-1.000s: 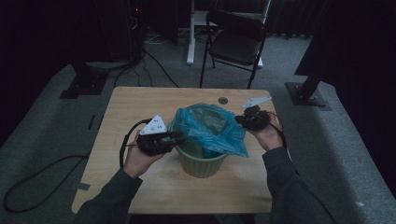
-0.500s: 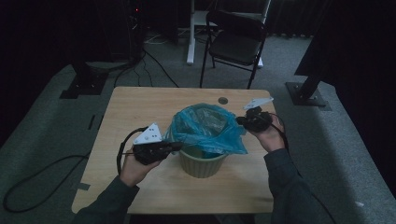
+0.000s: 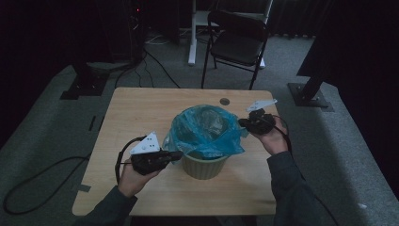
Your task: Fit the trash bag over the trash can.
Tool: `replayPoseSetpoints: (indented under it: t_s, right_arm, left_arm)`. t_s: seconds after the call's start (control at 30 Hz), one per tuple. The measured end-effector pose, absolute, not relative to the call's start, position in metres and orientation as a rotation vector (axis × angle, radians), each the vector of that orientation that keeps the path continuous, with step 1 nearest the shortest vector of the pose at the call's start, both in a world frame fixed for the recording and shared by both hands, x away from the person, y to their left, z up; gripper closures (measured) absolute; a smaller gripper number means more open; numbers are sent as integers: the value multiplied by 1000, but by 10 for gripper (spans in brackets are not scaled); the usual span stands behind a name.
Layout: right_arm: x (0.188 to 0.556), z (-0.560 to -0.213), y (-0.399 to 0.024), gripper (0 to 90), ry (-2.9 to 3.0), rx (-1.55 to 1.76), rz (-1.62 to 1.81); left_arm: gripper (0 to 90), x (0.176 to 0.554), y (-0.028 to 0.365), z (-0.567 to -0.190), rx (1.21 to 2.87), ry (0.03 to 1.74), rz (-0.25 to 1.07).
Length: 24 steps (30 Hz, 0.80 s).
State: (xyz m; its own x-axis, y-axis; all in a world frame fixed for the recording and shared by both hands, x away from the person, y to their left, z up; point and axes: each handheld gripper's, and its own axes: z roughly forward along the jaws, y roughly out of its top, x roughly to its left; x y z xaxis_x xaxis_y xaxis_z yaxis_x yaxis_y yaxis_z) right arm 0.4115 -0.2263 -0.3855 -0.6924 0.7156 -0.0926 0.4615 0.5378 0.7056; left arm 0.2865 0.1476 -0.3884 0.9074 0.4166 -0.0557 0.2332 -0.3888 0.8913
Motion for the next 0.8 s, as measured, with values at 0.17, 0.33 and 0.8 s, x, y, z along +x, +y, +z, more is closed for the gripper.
replayPoseSetpoints:
  t_s: [0.17,0.33,0.8]
  right_arm:
    - [406,-382,-228,809,2392,956,963]
    - [401,-382,-230,802,2410,951,975]
    - [391,-388,-224,846,2468,916,1038]
  left_arm:
    - [900,286,144,-395,1993,473,193]
    - [899,285,142,-400,1984,466,164]
    - [899,287,136,-413,2015,478,152]
